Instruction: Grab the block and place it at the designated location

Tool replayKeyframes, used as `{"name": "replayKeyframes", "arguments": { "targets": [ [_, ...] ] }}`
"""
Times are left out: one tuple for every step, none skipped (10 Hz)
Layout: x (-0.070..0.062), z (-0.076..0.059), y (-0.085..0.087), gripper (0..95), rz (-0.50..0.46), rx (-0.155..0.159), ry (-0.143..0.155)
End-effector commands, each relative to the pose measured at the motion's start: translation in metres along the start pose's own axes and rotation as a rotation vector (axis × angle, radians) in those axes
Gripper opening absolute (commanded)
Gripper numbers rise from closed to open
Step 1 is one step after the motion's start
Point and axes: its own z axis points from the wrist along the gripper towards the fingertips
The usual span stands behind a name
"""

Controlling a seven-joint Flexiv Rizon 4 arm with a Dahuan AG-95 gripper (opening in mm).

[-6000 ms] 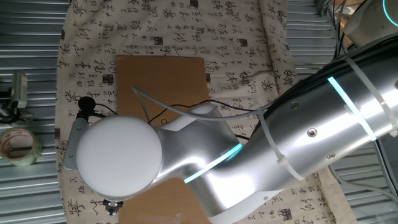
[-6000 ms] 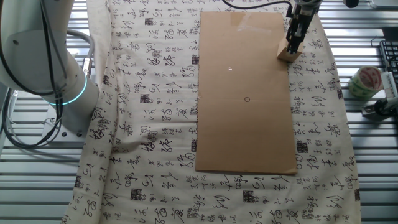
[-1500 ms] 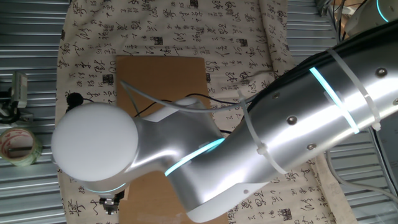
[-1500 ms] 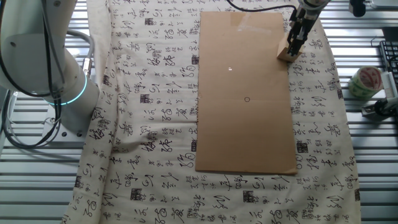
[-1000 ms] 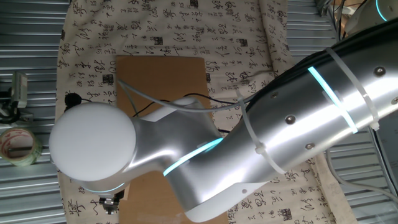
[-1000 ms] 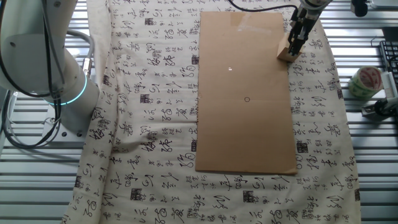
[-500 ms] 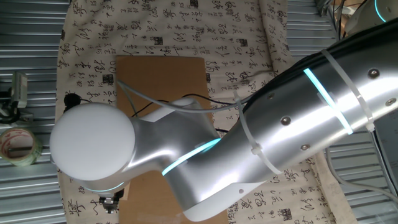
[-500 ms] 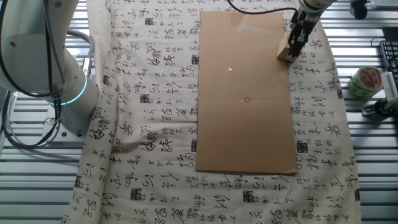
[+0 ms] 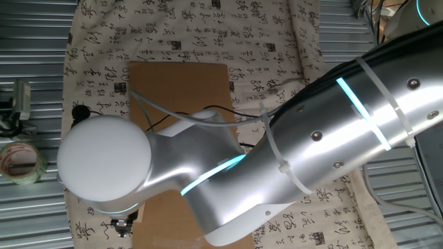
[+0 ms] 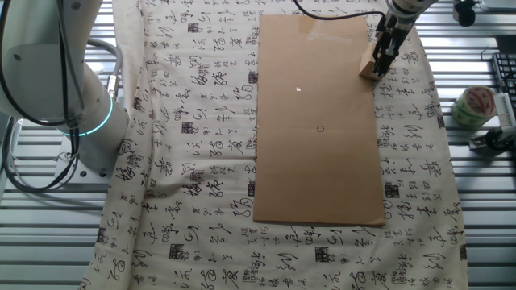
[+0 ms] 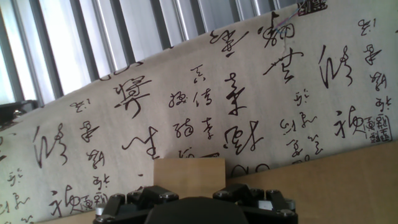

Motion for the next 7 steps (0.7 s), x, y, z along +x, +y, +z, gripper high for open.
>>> {"name": "replayKeyframes", "arguments": {
  "targets": [
    [0.0002, 0.0001, -0.0001, 76.0, -0.001, 0.001, 0.002],
    [0.0002, 0.0001, -0.0001, 76.0, -0.001, 0.001, 0.001],
    [0.0002, 0.0001, 0.0, 76.0, 0.0, 0.001, 0.002],
    [0.0003, 0.0001, 0.0, 76.0, 0.001, 0.001, 0.002],
    [0.0005, 0.0003, 0.0002, 76.0, 0.002, 0.001, 0.002],
    [0.0007, 0.0008, 0.0004, 76.0, 0.003, 0.001, 0.001],
    [0.0008, 0.0011, 0.0004, 76.0, 0.005, 0.002, 0.001]
  ]
}}
